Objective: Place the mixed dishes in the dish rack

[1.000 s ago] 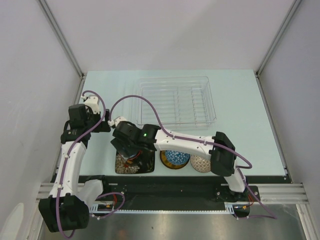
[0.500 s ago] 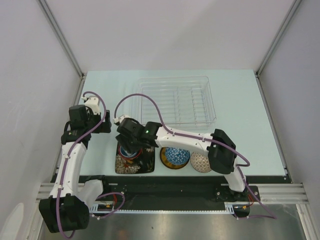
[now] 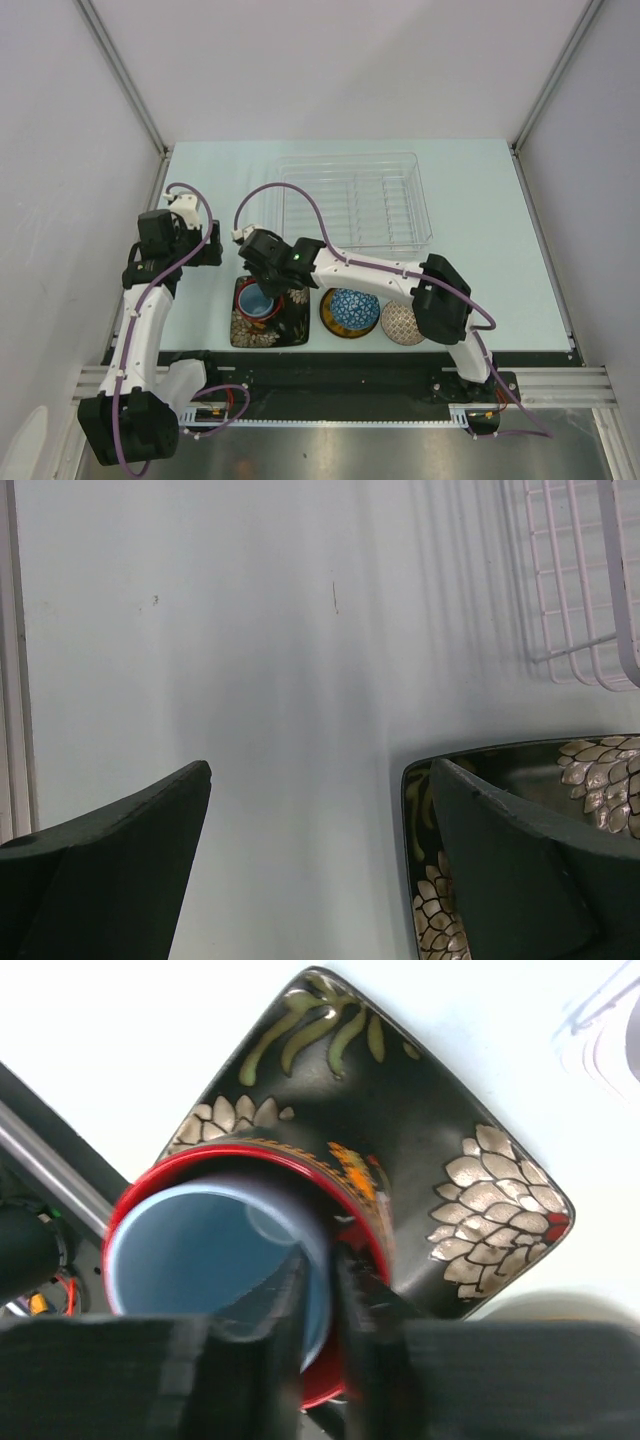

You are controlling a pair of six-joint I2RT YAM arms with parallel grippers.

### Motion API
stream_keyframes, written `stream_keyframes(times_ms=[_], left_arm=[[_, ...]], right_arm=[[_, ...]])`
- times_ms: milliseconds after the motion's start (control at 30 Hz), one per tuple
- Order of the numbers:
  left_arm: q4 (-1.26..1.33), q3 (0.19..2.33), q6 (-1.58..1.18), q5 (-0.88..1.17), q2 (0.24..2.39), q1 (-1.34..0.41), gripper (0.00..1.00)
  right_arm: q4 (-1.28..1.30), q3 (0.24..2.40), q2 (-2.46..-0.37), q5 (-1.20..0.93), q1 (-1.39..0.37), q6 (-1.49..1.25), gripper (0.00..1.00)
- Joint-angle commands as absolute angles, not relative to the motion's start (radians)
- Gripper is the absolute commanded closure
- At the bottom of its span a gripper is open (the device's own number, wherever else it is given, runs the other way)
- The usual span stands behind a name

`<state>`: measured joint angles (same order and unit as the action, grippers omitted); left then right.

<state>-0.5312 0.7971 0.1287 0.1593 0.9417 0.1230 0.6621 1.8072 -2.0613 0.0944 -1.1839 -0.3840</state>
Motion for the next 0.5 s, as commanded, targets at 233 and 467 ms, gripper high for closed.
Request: stream_keyframes(times_ms=[233,467], left_arm=[[-0.479,0.787,0.143,0.155,0.943,0.133,0.04],[-0.509,0.873,0.097,0.215,0.976,0.135,0.04]], right_arm=[[0.741,1.92,-2.074,0.1,-1.193,-0.339,1.0],[0.833,2.088,-1.991,0.111,-1.161,-0.29,1.0]])
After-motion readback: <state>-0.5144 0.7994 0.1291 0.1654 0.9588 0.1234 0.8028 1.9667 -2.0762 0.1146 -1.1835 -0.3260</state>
